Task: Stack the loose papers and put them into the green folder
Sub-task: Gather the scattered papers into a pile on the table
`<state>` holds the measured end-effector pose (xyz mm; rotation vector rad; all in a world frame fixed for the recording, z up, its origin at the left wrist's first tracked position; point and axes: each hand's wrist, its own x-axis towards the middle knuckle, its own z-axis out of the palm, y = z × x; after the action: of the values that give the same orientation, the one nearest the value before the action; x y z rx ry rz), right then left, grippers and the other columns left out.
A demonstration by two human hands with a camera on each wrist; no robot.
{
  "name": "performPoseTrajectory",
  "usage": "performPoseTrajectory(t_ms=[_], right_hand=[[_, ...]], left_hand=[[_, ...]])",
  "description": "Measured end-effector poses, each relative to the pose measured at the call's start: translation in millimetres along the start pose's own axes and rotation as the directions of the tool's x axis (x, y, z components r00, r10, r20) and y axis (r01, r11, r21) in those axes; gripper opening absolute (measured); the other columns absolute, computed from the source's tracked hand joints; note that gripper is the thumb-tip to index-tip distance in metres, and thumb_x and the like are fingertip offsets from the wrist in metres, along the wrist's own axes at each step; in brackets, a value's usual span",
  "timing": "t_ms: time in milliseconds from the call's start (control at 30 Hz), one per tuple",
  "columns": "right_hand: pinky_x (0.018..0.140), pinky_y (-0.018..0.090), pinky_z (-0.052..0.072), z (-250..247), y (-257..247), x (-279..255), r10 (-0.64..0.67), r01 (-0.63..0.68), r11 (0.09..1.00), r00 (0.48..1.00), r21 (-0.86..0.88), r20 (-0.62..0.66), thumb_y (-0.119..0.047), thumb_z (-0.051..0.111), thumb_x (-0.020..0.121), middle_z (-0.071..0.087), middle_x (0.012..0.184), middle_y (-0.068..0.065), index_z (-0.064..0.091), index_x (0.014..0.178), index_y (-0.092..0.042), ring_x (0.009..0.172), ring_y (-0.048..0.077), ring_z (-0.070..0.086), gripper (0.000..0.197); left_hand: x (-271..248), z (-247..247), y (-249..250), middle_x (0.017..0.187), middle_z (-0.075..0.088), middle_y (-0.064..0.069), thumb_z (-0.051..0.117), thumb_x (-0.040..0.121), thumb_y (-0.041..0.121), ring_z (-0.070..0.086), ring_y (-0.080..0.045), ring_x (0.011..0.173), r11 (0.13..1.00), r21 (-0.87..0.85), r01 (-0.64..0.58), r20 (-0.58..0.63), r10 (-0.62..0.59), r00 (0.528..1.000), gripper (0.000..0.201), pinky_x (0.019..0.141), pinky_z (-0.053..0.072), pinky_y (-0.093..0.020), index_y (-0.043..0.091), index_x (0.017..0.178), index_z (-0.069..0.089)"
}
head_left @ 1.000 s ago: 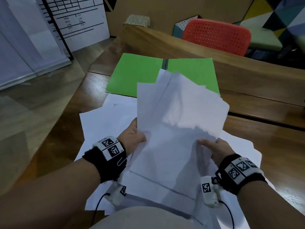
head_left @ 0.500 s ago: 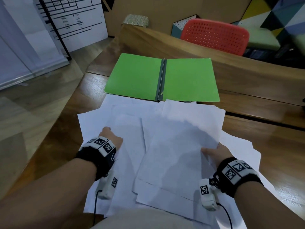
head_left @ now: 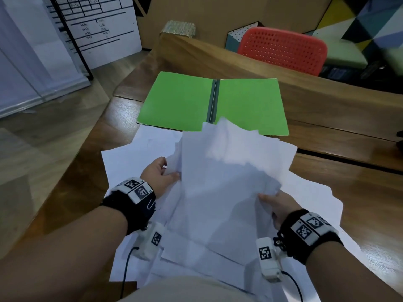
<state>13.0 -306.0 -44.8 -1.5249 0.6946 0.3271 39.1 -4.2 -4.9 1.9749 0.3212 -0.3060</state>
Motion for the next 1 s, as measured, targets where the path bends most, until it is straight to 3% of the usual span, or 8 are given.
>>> performPoseTrajectory(t_ms=[100, 200, 300, 400, 567, 733, 867, 1000], right_hand=[[0.082, 0.043, 0.057, 18.2, -1.2, -6.7, -0.014, 0.015, 0.996, 1.000, -0.092, 0.010, -0.012, 0.072, 0.072, 0.071, 0.094, 0.017, 0.062, 0.101, -0.003, 0.084, 0.033, 0.068, 0.031], [0.097, 0.055, 0.046, 20.7, 0.5, -7.8, 0.010, -0.010, 0.997, 1.000, -0.082, -0.002, -0.001, 0.067, 0.077, 0.065, 0.106, 0.022, 0.060, 0.105, 0.000, 0.100, 0.040, 0.062, 0.029], [0.095, 0.052, 0.048, 18.4, -0.2, -6.4, -0.007, -0.006, 0.992, 0.995, -0.128, -0.101, -0.001, 0.063, 0.081, 0.066, 0.098, 0.018, 0.061, 0.101, -0.002, 0.096, 0.037, 0.063, 0.021], [0.095, 0.050, 0.049, 22.8, -0.2, -2.9, -0.045, 0.016, 0.977, 0.990, -0.212, -0.133, -0.014, 0.065, 0.079, 0.066, 0.104, 0.017, 0.062, 0.108, -0.002, 0.098, 0.036, 0.064, 0.031], [0.095, 0.055, 0.048, 28.7, -2.7, 0.0, 0.001, -0.003, 0.998, 0.999, -0.056, -0.039, -0.010, 0.067, 0.080, 0.067, 0.104, 0.022, 0.062, 0.104, -0.004, 0.098, 0.040, 0.064, 0.026], [0.088, 0.049, 0.051, 23.9, -10.6, -0.5, -0.043, 0.041, 0.995, 0.999, -0.091, -0.016, -0.003, 0.063, 0.082, 0.066, 0.106, 0.023, 0.056, 0.115, 0.002, 0.097, 0.040, 0.064, 0.034], [0.085, 0.041, 0.050, -7.4, -23.8, 5.2, -0.195, 0.103, 0.930, 0.951, -0.352, -0.239, -0.011, 0.064, 0.082, 0.059, 0.102, 0.011, 0.044, 0.125, -0.007, 0.095, 0.032, 0.061, 0.048], [0.083, 0.040, 0.050, -46.8, -34.5, 7.9, -0.153, 0.052, 0.943, 0.944, -0.328, -0.291, -0.011, 0.068, 0.078, 0.062, 0.103, 0.011, 0.033, 0.138, -0.010, 0.089, 0.030, 0.060, 0.069]], left_hand=[[-0.6, 7.1, -1.1, 0.082, 0.066, -0.002, 0.059, 0.083, 0.008, 0.063, -0.022, 0.077, 0.999, 0.032, -0.010, -0.017, 0.010, 1.000, 0.034, 0.055, 0.040, -0.019, 0.023, 0.112, 0.057], [1.3, 4.1, -4.2, 0.067, 0.064, 0.010, 0.056, 0.086, 0.008, 0.063, -0.007, 0.063, 0.999, 0.028, -0.017, -0.011, 0.018, 1.000, 0.028, 0.051, 0.043, -0.011, 0.025, 0.107, 0.059], [7.0, -1.7, -11.7, 0.052, 0.065, 0.023, 0.058, 0.087, 0.011, 0.063, -0.009, 0.066, 1.000, 0.015, 0.002, 0.082, -0.003, 0.997, 0.021, 0.070, 0.052, -0.023, 0.032, 0.087, 0.062], [7.0, -3.2, -13.5, 0.063, 0.070, 0.023, 0.062, 0.079, 0.011, 0.068, -0.019, 0.079, 1.000, -0.020, -0.010, 0.167, 0.013, 0.986, 0.027, 0.084, 0.054, -0.035, 0.036, 0.086, 0.062], [0.7, 2.4, -0.2, 0.048, 0.065, 0.021, 0.047, 0.083, -0.020, 0.062, 0.007, 0.051, 0.993, -0.073, -0.089, 0.222, 0.104, 0.970, 0.038, 0.051, 0.049, -0.008, 0.016, 0.077, 0.059], [8.9, -1.8, 6.8, 0.046, 0.064, 0.019, 0.053, 0.082, -0.013, 0.060, 0.004, 0.049, 0.968, -0.251, 0.006, 0.079, 0.015, 0.997, 0.033, 0.055, 0.051, -0.015, 0.019, 0.080, 0.055], [18.2, -12.3, -2.1, 0.088, 0.065, -0.001, 0.075, 0.071, 0.021, 0.061, -0.014, 0.085, 0.978, 0.188, 0.086, 0.172, -0.119, 0.978, 0.037, 0.085, 0.044, -0.029, 0.013, 0.104, 0.059], [21.8, -11.6, -12.5, 0.067, 0.043, -0.006, 0.064, 0.083, 0.022, 0.040, -0.017, 0.060, 0.880, 0.474, 0.041, 0.183, -0.144, 0.972, 0.028, 0.057, 0.029, -0.027, 0.011, 0.068, 0.043]])
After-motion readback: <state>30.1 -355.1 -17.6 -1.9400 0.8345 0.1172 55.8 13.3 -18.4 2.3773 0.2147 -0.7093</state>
